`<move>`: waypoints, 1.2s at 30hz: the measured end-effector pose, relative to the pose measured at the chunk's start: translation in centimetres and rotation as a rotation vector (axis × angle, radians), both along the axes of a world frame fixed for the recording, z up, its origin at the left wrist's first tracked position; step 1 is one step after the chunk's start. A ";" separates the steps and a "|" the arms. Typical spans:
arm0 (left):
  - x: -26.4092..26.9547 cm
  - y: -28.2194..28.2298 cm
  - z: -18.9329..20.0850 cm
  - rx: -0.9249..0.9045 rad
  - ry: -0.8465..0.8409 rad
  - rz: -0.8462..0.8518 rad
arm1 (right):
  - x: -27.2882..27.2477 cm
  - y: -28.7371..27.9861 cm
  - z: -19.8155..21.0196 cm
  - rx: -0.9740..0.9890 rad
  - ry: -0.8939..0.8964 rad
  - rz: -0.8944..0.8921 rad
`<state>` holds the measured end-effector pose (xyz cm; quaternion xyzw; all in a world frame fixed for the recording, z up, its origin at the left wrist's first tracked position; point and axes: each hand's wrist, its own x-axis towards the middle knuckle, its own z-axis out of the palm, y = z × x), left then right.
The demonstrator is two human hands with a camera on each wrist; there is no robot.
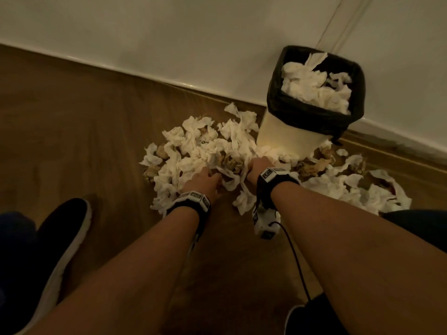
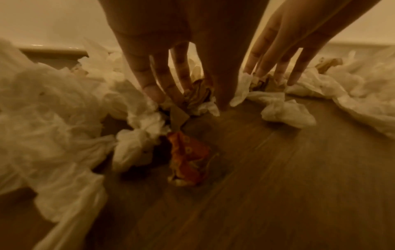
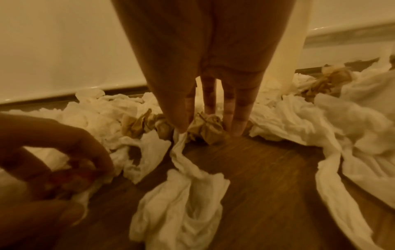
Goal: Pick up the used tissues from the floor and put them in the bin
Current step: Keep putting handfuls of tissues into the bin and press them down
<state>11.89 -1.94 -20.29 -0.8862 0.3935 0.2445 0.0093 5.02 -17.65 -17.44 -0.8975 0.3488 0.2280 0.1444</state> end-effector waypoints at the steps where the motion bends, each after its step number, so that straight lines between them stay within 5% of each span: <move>1: -0.1 -0.1 -0.4 0.018 -0.002 -0.011 | 0.0 0.1 -0.5 -0.001 -0.009 0.001; 8: -0.1 -1.0 -0.6 -0.021 0.070 0.056 | -0.8 0.3 -2.7 0.017 0.043 -0.058; 23: 0.5 -2.7 4.6 -0.346 0.186 0.281 | -1.7 0.5 0.6 0.280 -0.041 -0.229; 33: 1.5 -3.5 11.9 -0.681 0.526 0.540 | -2.8 -1.9 7.1 0.593 -0.447 -0.545; 36: 1.7 -4.2 15.3 -0.744 0.491 0.566 | -3.4 -2.1 10.3 0.673 -0.596 -0.635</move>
